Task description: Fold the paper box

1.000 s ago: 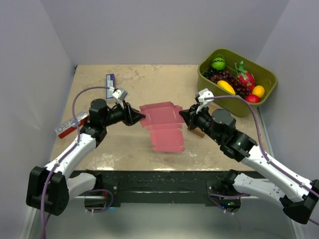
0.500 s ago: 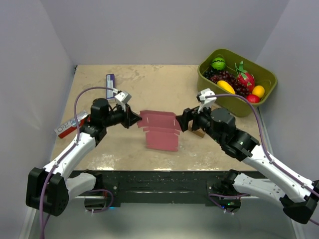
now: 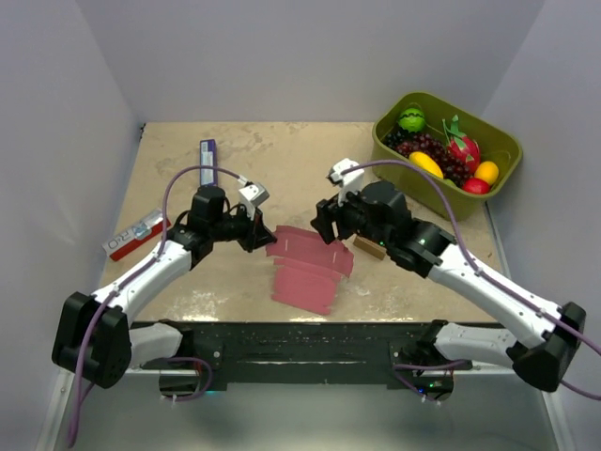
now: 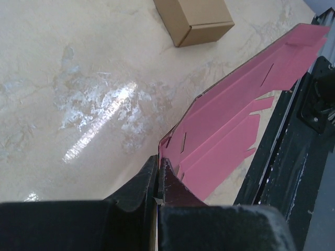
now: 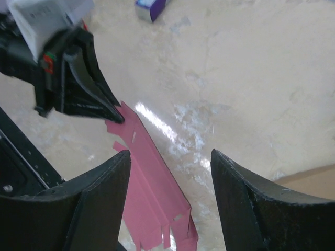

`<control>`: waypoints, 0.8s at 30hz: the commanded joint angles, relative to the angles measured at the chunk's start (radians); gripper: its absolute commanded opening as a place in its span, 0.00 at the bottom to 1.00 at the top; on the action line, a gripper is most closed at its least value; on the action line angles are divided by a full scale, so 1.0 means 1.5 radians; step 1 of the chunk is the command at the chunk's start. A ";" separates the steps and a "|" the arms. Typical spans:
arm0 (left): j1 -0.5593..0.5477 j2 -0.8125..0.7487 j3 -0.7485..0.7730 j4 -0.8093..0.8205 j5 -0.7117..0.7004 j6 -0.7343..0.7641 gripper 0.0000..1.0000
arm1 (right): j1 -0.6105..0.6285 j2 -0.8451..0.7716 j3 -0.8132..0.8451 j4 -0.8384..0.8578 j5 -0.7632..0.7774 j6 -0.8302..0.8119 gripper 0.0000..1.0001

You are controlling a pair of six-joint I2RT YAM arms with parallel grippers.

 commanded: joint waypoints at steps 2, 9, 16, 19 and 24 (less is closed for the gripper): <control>-0.004 0.011 0.034 -0.026 0.001 0.031 0.00 | 0.014 0.033 -0.031 0.025 -0.034 -0.074 0.71; -0.005 0.013 0.035 -0.027 0.030 0.037 0.00 | 0.020 0.075 -0.068 0.063 -0.092 -0.088 0.75; -0.011 0.014 0.036 -0.023 0.084 0.056 0.00 | 0.022 0.115 -0.058 0.063 -0.110 -0.121 0.68; -0.012 0.012 0.035 -0.023 0.092 0.057 0.00 | 0.023 0.130 -0.055 0.061 -0.120 -0.122 0.55; -0.013 0.011 0.036 -0.023 0.087 0.055 0.00 | 0.023 0.121 -0.067 0.059 -0.128 -0.122 0.30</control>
